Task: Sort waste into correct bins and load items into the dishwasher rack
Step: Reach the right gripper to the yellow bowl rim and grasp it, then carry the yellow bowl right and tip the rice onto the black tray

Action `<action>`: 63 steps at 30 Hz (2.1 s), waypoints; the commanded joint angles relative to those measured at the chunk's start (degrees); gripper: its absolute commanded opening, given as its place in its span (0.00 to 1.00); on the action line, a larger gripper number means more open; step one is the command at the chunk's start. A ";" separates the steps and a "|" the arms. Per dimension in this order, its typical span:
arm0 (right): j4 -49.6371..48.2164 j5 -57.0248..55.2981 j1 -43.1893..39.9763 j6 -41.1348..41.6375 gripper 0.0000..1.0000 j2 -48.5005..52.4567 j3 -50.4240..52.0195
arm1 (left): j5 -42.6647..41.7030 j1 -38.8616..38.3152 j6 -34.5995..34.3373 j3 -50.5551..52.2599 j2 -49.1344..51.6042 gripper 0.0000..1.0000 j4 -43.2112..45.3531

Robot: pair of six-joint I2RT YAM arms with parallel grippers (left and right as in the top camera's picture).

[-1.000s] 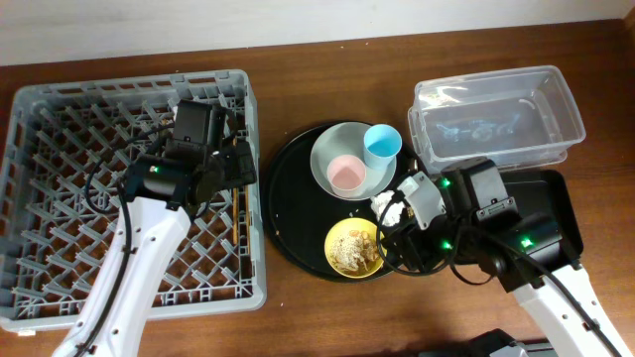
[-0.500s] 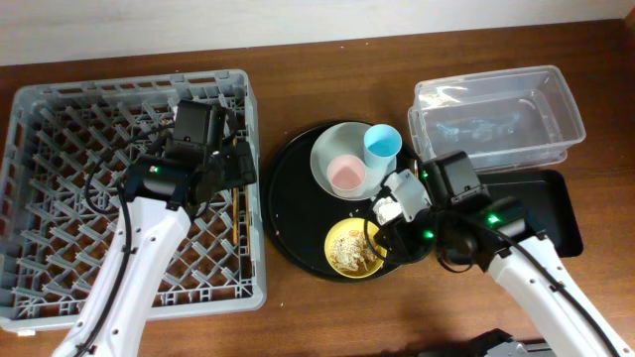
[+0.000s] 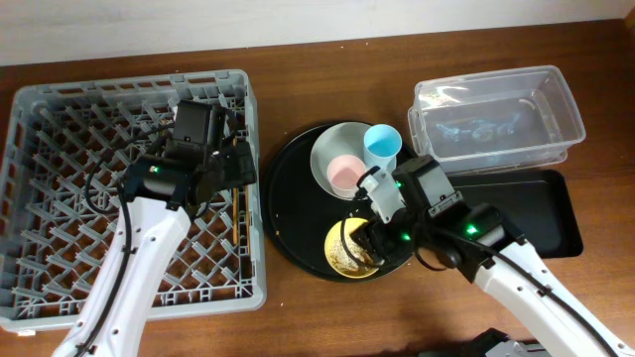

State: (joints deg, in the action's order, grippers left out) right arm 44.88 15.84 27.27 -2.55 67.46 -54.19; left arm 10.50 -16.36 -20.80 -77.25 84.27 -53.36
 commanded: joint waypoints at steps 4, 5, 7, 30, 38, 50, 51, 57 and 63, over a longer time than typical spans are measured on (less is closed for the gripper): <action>-2.56 -1.53 3.96 1.57 0.59 3.37 0.37 | -0.17 -0.02 -0.17 -0.70 -0.02 0.99 0.09; -3.02 -1.57 5.79 1.57 0.57 4.79 0.37 | -0.20 -0.02 -0.17 -0.70 -0.02 0.99 0.09; -4.07 -3.37 8.28 1.62 0.54 7.43 0.37 | -0.20 -0.02 -0.17 -0.70 -0.02 0.99 0.09; -7.21 -9.05 18.21 10.60 0.35 24.63 0.55 | -0.17 -0.02 -0.17 -0.70 -0.02 0.99 0.09; -6.54 -9.01 18.23 10.60 0.24 25.73 0.70 | -0.20 -0.02 -0.20 -0.70 -0.02 0.99 0.09; -6.05 -8.79 18.10 10.62 0.04 25.22 1.31 | -0.17 -0.02 -0.17 -0.70 -0.02 0.99 0.09; -5.35 -8.83 18.10 10.62 0.04 24.94 0.72 | -0.20 -0.02 -0.17 -0.70 -0.02 1.00 0.09; 9.01 -16.55 18.03 14.10 0.04 22.34 -12.59 | -0.17 -0.02 -0.17 -0.70 -0.02 0.99 0.09; 22.88 -23.34 11.85 16.68 0.04 22.23 -23.91 | -0.20 -0.02 -0.17 -0.70 -0.02 0.99 0.09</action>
State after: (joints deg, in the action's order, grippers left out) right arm 65.87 -2.52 43.05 11.94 90.85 -75.53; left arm 10.50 -16.36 -20.80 -77.25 84.27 -53.36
